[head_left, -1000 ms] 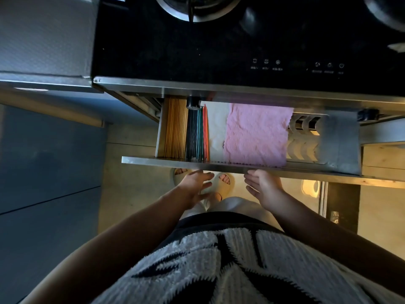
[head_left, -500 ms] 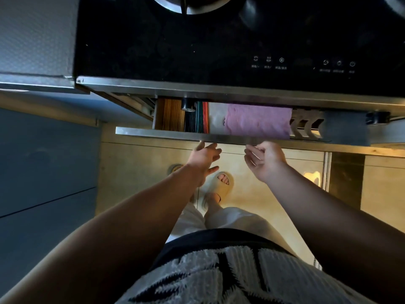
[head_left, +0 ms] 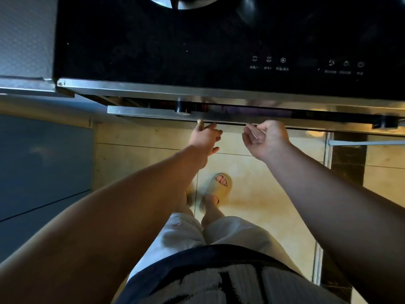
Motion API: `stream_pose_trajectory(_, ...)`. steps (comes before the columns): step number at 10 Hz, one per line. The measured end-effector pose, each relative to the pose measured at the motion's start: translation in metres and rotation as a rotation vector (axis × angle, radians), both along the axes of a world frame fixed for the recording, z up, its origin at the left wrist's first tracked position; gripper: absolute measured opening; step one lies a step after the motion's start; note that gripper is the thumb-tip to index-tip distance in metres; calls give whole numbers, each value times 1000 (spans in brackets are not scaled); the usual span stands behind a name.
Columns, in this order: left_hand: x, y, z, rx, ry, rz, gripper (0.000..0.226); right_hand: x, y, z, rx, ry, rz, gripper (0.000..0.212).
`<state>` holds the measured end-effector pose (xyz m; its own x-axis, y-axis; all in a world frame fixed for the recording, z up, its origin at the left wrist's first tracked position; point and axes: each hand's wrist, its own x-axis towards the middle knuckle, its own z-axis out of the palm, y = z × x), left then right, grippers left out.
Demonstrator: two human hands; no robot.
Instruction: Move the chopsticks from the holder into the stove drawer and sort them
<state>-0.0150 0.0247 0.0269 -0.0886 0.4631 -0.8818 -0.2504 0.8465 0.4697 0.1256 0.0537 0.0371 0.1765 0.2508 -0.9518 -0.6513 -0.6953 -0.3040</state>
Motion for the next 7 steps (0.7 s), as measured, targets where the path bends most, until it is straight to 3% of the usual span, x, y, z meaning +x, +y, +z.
stream_pose_trajectory(1, -4, 11, -4, 7, 4, -21, 58, -2, 10, 1, 7, 13, -11, 17)
stream_pose_trajectory(3, -9, 31, -9, -28, 46, -81, 33, 3, 20, 3, 80, 73, 15, 15)
stream_pose_trajectory(4, -13, 32, -9, -32, 60, -126, 36, 7, 16, 0, 143, 130, 56, 27)
stream_pose_trajectory(5, -17, 27, -9, -1, 72, -207, 63, 13, 10, 2, 207, 158, 115, 50)
stream_pose_trajectory(6, -19, 21, -7, 14, 86, -402, 79, 13, 7, 8, 183, 64, 294, 56)
stream_pose_trajectory(7, -22, 6, -4, 65, 235, -665, 72, 6, -3, 15, 127, -187, 554, 47)
